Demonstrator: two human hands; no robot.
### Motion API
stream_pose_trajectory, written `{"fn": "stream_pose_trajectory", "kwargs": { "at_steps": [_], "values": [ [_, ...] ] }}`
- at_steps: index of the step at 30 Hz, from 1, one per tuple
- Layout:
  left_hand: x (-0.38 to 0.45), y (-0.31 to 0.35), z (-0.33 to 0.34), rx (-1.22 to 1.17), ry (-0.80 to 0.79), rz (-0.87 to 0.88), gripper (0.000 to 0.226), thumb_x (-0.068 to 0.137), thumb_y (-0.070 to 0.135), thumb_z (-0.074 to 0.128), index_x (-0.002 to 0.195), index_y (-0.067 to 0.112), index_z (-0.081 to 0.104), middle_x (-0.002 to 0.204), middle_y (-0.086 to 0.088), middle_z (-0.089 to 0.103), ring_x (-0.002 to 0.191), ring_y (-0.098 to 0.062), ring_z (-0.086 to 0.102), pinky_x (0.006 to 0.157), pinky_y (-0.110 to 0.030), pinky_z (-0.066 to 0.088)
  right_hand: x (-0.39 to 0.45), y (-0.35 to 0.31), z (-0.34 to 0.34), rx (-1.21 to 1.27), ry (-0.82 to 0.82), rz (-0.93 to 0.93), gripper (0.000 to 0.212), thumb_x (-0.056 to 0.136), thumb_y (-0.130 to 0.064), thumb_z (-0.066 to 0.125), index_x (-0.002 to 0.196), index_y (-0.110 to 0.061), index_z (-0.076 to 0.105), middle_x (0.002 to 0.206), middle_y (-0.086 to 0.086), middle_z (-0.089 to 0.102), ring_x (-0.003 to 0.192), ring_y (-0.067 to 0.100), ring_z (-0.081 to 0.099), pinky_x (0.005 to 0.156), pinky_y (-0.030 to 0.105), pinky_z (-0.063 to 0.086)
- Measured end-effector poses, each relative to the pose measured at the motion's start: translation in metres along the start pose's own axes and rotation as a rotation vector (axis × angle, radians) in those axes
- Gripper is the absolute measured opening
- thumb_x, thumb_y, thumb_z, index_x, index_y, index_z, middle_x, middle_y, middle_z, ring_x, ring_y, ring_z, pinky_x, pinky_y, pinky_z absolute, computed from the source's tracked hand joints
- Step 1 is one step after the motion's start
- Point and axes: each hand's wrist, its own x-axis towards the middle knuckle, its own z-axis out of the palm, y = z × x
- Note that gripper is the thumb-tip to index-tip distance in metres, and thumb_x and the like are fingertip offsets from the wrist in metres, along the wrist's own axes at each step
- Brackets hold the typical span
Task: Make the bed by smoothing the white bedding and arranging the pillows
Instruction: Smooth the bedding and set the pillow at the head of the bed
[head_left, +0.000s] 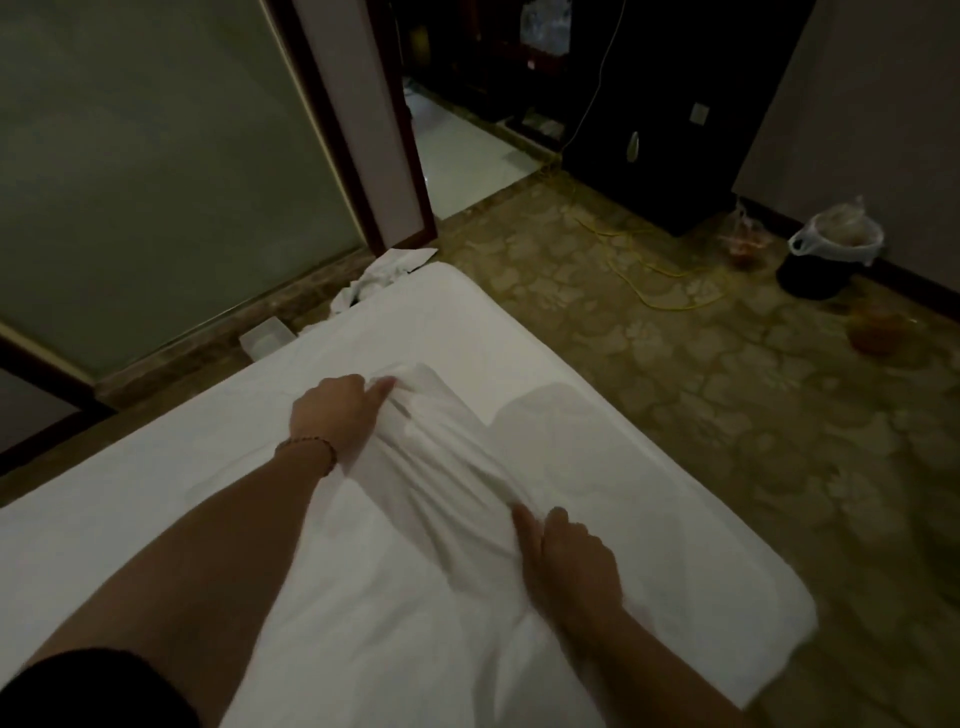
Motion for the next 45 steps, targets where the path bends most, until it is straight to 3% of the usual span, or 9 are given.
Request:
{"fn": "stream_pose_trajectory", "kwargs": {
  "at_steps": [5,11,17,20,23,27,33,39,45],
  "values": [
    [0.024,-0.014,-0.021,-0.024,0.185,0.029,0.060,0.100,0.059,0.025,0.069,0.018,0.055,0.076,-0.007,0.063,0.072,-0.027,0.058,0.070,-0.037,0.050,0.025,0.004,-0.024,-0.019,0.135,-0.197,0.062,0.093,-0.068,0.002,0.095,-0.026,0.048,0.086,0.002,0.061,0.083,0.025,0.060,0.080,0.038,0.047],
    [0.018,0.028,0.032,-0.121,0.103,0.012,0.043,0.100,0.059,0.034,0.100,0.020,0.053,0.102,-0.007,0.061,0.096,-0.031,0.056,0.082,-0.045,0.046,0.053,0.037,0.006,-0.098,0.102,-0.052,0.088,0.074,-0.078,-0.024,0.092,-0.025,0.045,0.081,0.001,0.062,0.076,0.024,0.064,0.072,0.037,0.052],
    [-0.007,0.035,0.042,-0.112,0.077,0.188,0.054,0.101,0.053,0.035,0.151,0.032,0.031,0.156,0.001,0.034,0.141,-0.029,0.029,0.108,-0.052,0.031,0.031,0.001,-0.001,-0.116,0.228,0.112,0.055,0.101,-0.055,0.018,0.122,-0.018,0.053,0.125,0.011,0.055,0.113,0.029,0.049,0.094,0.043,0.042],
    [-0.018,0.031,0.044,-0.003,-0.008,0.183,0.057,0.102,0.055,0.022,0.156,0.041,0.015,0.166,0.007,0.012,0.151,-0.028,0.004,0.117,-0.059,0.011,-0.020,-0.054,0.010,-0.058,0.477,-0.150,0.059,0.098,-0.052,0.028,0.141,-0.017,0.050,0.143,0.019,0.048,0.133,0.040,0.043,0.106,0.052,0.039],
    [-0.026,0.040,0.037,0.018,-0.022,0.301,0.055,0.102,0.055,0.010,0.156,0.044,0.007,0.166,0.011,-0.001,0.152,-0.025,-0.008,0.117,-0.061,-0.001,-0.057,-0.070,0.049,-0.054,0.281,-0.287,0.069,0.097,-0.064,0.030,0.154,-0.024,0.032,0.163,0.017,0.016,0.148,0.042,0.019,0.117,0.055,0.017],
    [-0.048,0.022,0.050,0.158,-0.075,0.523,0.061,0.096,0.063,-0.001,0.155,0.047,0.001,0.166,0.013,-0.007,0.152,-0.021,-0.013,0.118,-0.058,-0.006,-0.051,-0.032,0.073,-0.137,0.224,-0.181,0.077,0.093,-0.071,0.039,0.153,-0.023,0.036,0.159,0.021,0.025,0.142,0.046,0.031,0.116,0.055,0.021],
    [-0.046,-0.005,0.069,0.210,-0.106,0.304,0.059,0.097,0.062,-0.005,0.152,0.045,-0.018,0.163,0.011,-0.022,0.151,-0.025,-0.019,0.119,-0.060,-0.006,-0.053,0.019,0.074,-0.161,0.103,0.043,0.089,0.088,-0.083,0.021,0.157,-0.027,0.017,0.161,0.018,0.022,0.147,0.038,0.024,0.116,0.054,0.005],
    [-0.040,-0.021,0.061,0.157,-0.099,0.160,0.061,0.098,0.060,0.001,0.156,0.041,-0.008,0.167,0.004,-0.006,0.152,-0.033,-0.006,0.119,-0.061,0.001,-0.078,0.095,0.029,-0.089,-0.145,0.542,0.110,0.066,-0.085,-0.017,0.158,-0.026,-0.007,0.166,0.007,-0.009,0.151,0.033,-0.005,0.118,0.060,-0.003],
    [-0.054,0.020,0.047,0.033,-0.023,0.240,0.057,0.102,0.055,0.009,0.157,0.040,0.007,0.167,0.003,0.004,0.153,-0.029,-0.002,0.117,-0.061,0.003,-0.060,0.000,0.025,-0.116,0.081,0.010,0.076,0.094,-0.068,0.005,0.157,-0.026,-0.008,0.163,0.007,-0.022,0.150,0.032,-0.016,0.119,0.057,-0.007]
  ]
}}
